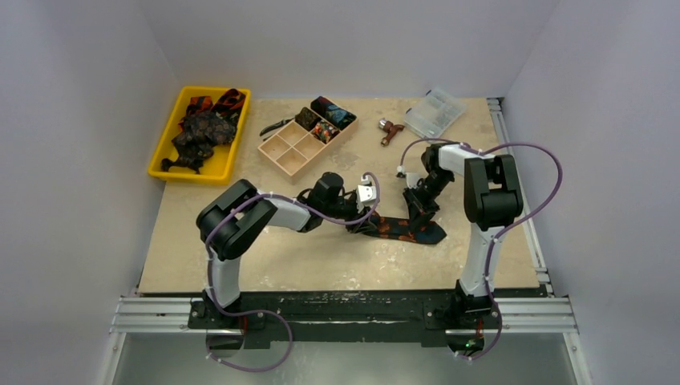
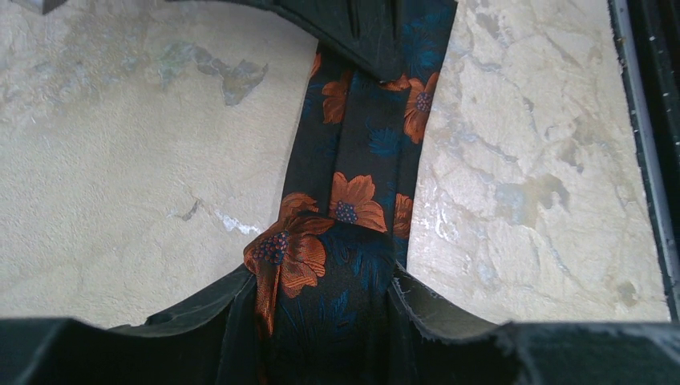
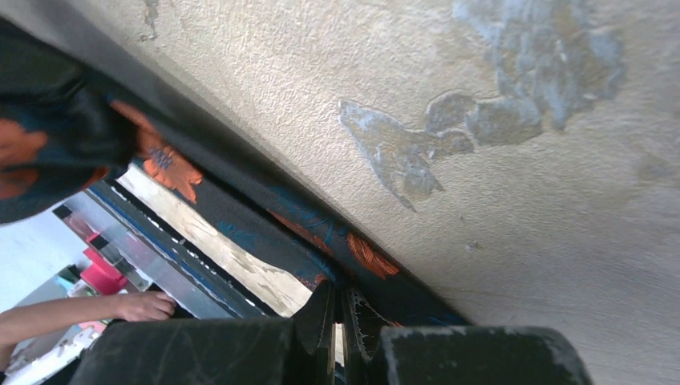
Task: Roll the ties
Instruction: Roll the tie at the center of the board.
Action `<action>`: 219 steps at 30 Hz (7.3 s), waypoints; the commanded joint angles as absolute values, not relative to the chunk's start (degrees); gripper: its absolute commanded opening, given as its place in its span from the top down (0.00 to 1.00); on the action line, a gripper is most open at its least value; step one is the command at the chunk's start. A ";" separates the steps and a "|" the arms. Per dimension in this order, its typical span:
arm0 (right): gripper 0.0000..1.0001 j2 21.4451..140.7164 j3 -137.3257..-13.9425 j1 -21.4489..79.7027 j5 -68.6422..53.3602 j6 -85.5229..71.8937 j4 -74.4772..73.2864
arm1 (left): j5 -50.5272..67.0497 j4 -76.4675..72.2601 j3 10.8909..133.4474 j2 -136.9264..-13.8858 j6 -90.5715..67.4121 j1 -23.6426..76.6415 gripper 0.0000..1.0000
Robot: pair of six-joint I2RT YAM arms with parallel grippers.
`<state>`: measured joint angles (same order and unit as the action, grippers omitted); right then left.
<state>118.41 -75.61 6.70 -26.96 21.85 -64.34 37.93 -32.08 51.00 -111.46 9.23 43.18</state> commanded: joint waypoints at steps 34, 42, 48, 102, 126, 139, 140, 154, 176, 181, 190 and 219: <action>1.00 132.65 -90.71 6.33 -10.55 23.40 -55.14 | 21.91 -2.29 57.65 -113.51 27.81 45.33 0.97; 0.84 129.99 -94.85 6.16 -12.48 25.84 -58.63 | 21.65 -0.41 58.54 -113.12 23.75 45.48 0.96; 0.49 121.72 -94.08 5.96 -21.30 23.86 -62.37 | 16.91 2.50 58.90 -114.78 22.96 47.70 0.94; 1.00 120.15 -70.31 11.11 -39.53 13.71 -42.09 | 29.55 8.79 66.30 -114.73 20.36 44.38 0.38; 1.00 122.27 -73.14 12.01 -29.78 11.83 -40.72 | 32.32 -18.05 58.70 -110.95 10.55 43.64 0.33; 1.00 120.81 -71.02 12.51 -30.32 11.09 -38.97 | 30.01 -21.22 62.83 -116.65 0.66 44.84 0.42; 1.00 120.66 -71.13 12.54 -30.59 10.71 -38.75 | 29.33 -20.12 62.87 -116.57 2.52 45.38 0.47; 0.64 113.81 -77.37 6.83 -42.64 15.06 -52.97 | 15.99 2.75 62.04 -113.92 21.94 47.38 0.82; 1.00 119.79 -78.09 8.63 -49.78 16.45 -54.13 | 18.52 11.84 70.11 -117.78 21.71 49.39 0.58; 1.00 120.71 -77.92 8.18 -41.92 18.59 -52.74 | 24.47 7.42 69.31 -116.76 19.00 47.88 0.45; 1.00 120.49 -76.70 8.07 -35.94 17.76 -47.69 | 32.43 -6.50 68.37 -117.29 13.76 47.32 0.42; 0.87 119.94 -73.43 4.29 -38.40 17.07 -49.18 | 18.63 2.58 66.20 -115.37 13.50 48.83 0.88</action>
<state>118.98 -75.96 3.38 -43.81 16.14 -53.17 22.24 -8.64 67.26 -115.92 13.28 48.56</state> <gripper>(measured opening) 0.150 0.463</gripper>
